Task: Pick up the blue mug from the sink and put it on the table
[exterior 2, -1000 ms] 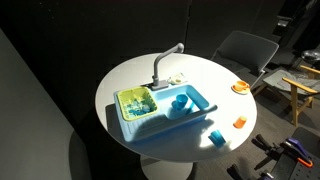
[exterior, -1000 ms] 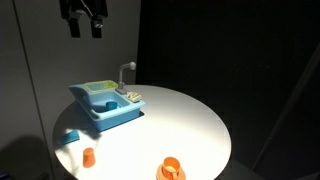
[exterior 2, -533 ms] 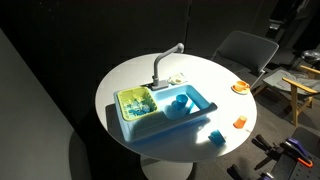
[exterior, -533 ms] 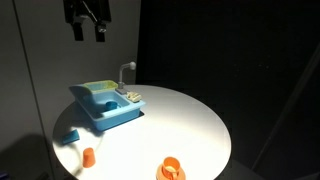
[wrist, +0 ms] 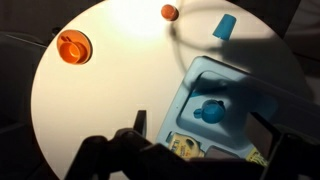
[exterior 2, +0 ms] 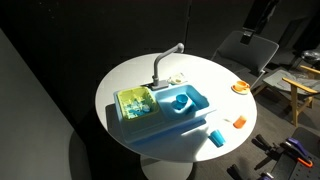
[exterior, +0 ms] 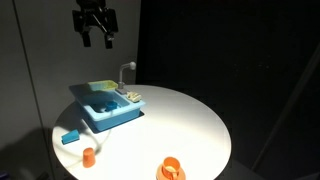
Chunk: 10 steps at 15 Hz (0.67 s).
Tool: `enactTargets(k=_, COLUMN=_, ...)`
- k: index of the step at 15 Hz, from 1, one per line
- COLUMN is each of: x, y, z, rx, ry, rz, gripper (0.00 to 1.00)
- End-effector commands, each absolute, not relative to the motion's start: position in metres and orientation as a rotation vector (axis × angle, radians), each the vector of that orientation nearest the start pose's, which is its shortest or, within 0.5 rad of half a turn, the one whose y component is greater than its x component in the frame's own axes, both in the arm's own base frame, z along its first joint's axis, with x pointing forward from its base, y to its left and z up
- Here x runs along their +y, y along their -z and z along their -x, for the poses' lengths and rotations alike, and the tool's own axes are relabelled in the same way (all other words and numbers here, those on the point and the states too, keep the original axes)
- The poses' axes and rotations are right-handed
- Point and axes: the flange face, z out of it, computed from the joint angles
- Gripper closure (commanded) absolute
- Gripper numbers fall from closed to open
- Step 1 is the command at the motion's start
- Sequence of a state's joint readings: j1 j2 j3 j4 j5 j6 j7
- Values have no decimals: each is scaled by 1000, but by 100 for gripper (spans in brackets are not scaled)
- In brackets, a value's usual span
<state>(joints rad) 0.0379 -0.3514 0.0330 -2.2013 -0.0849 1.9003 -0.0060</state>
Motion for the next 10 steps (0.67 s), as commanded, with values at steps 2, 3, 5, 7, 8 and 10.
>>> enactTargets(k=2, x=38, y=-518, z=-477, rx=-244, ry=119, rz=3213, gripper=0)
enactTargets(k=3, x=41, y=-513, z=-480, rx=-256, ry=128, rz=3209, gripper=0)
enactTargets(k=5, x=47, y=-504, z=-486, rx=-269, ry=146, rz=3205, gripper=0)
enactTargets(k=7, x=54, y=-494, z=-492, rx=-278, ry=157, rz=3198, gripper=0)
enactTargets(k=8, x=58, y=-489, z=-495, rx=-279, ry=160, rz=3190, gripper=0)
enactTargets(k=10, x=66, y=-480, z=-500, rx=-283, ry=169, rz=3181, gripper=0)
